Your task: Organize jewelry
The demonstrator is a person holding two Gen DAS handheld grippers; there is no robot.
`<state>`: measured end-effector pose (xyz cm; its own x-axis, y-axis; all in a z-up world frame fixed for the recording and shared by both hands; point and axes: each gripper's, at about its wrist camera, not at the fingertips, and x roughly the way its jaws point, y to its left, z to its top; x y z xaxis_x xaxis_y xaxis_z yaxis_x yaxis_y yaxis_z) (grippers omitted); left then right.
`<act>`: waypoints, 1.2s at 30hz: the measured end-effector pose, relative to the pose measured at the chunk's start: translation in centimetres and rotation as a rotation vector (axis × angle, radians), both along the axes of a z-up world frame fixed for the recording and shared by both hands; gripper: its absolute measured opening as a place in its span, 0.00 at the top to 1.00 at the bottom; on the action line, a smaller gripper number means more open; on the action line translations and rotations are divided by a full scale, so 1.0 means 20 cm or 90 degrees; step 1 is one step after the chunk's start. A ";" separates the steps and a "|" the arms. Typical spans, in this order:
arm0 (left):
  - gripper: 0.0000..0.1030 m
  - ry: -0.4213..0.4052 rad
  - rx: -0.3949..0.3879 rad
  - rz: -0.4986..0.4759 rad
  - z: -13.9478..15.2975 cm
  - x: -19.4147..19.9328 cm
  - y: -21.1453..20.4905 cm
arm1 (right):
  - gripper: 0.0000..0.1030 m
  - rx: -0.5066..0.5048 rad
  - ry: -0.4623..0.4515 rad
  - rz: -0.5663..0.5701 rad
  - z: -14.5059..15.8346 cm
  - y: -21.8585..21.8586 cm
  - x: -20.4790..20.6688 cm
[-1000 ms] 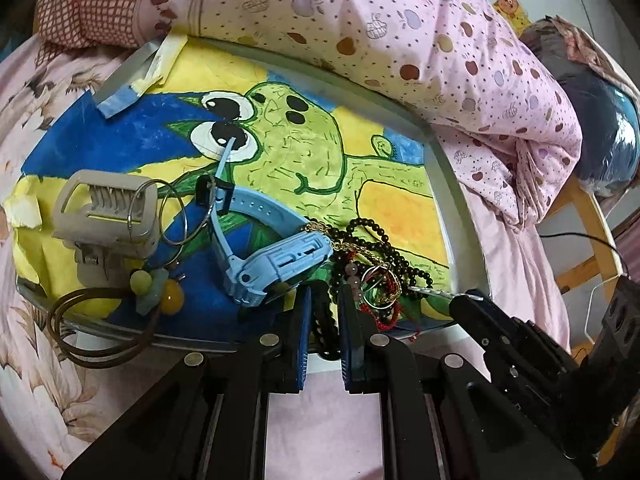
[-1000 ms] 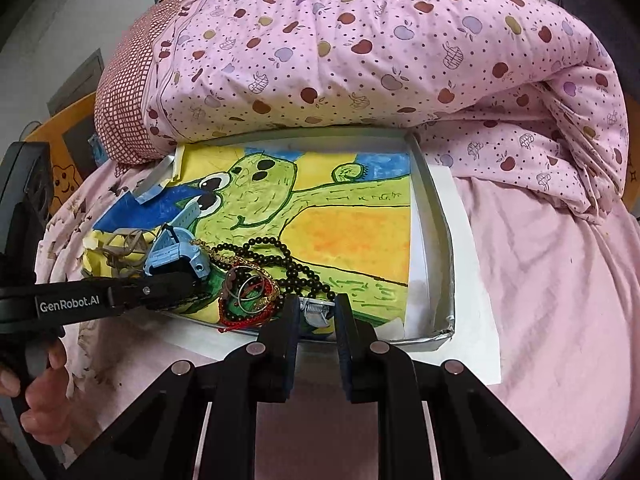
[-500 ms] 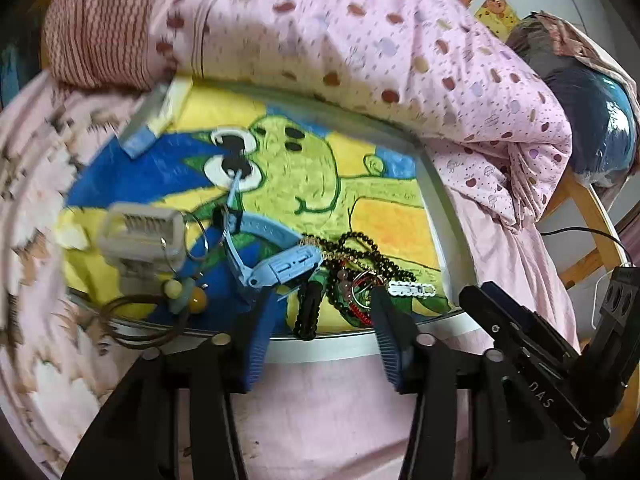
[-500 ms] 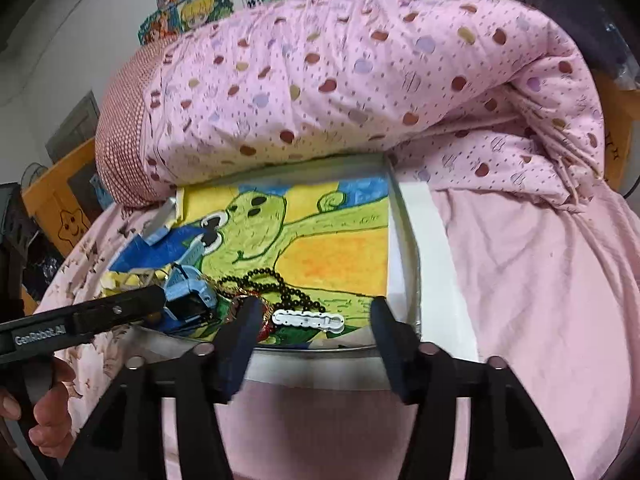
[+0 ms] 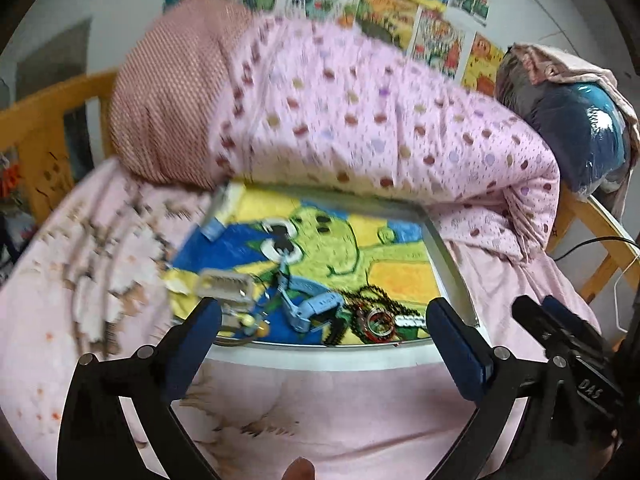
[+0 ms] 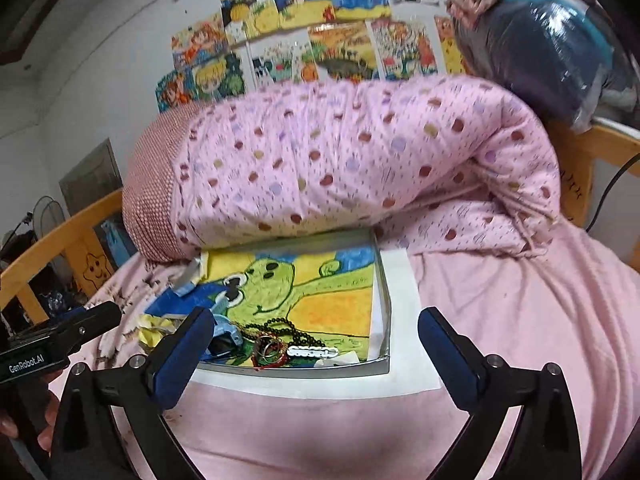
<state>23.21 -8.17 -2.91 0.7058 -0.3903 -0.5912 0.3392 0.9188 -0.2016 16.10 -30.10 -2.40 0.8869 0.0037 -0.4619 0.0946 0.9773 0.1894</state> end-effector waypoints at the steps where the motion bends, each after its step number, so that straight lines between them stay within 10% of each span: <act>1: 0.03 -0.012 0.006 0.004 0.02 -0.03 0.01 | 0.00 -0.002 -0.005 0.000 0.01 0.00 -0.02; 36: 0.02 -0.126 0.046 0.051 0.21 -0.88 0.28 | 0.00 -0.032 -0.024 0.040 0.17 0.21 -0.71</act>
